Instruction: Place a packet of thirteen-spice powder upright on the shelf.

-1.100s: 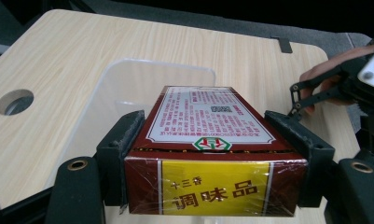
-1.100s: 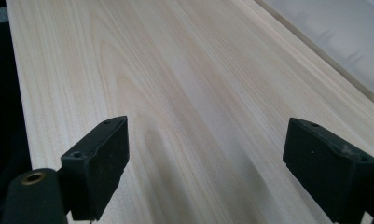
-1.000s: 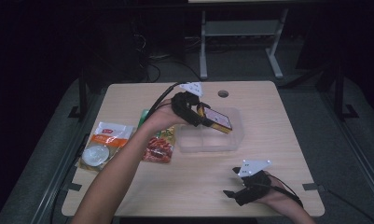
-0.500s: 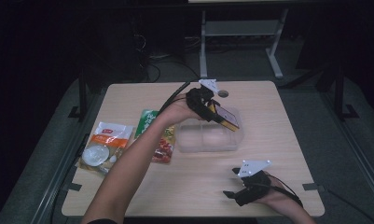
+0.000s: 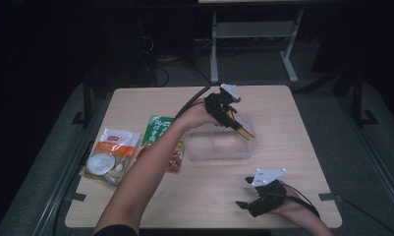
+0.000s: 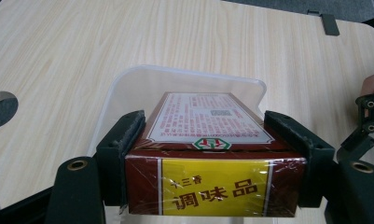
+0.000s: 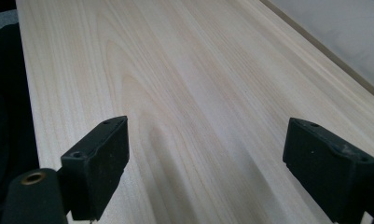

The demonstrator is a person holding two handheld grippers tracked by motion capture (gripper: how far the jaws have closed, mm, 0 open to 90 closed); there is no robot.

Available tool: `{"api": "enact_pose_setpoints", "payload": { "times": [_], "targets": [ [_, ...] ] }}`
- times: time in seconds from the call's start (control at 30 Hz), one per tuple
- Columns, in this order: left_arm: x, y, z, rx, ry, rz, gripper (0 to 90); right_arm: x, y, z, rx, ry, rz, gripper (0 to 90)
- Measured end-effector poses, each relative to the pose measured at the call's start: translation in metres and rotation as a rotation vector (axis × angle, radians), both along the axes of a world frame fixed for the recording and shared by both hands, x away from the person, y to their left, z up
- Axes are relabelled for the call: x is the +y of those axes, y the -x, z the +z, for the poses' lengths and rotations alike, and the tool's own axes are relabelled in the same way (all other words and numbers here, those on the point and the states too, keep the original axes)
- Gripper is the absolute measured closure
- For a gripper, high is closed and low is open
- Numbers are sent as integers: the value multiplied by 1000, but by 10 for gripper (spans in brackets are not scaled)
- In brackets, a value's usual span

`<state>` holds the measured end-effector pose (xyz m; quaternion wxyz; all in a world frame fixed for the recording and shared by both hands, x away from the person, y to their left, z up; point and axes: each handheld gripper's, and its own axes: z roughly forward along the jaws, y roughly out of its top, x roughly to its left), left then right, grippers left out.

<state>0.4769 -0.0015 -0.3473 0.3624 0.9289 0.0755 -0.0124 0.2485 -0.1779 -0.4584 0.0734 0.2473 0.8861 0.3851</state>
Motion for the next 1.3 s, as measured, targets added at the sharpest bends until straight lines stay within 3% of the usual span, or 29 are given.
{"api": "enact_pose_setpoints", "payload": {
  "times": [0.2, 0.83, 1.3],
  "targets": [
    [-3, -3, -3, -2, 0, 4, 312, 0, 0, 0, -1, -1, 3, 141],
    [-21, -7, -7, 2, 87, 17, 310, 0, 0, 0, 2, 0, 9, 142],
    [-38, -9, -20, 17, 86, 17, 309, 0, 0, -1, 2, -1, 20, 142]
  ]
}}
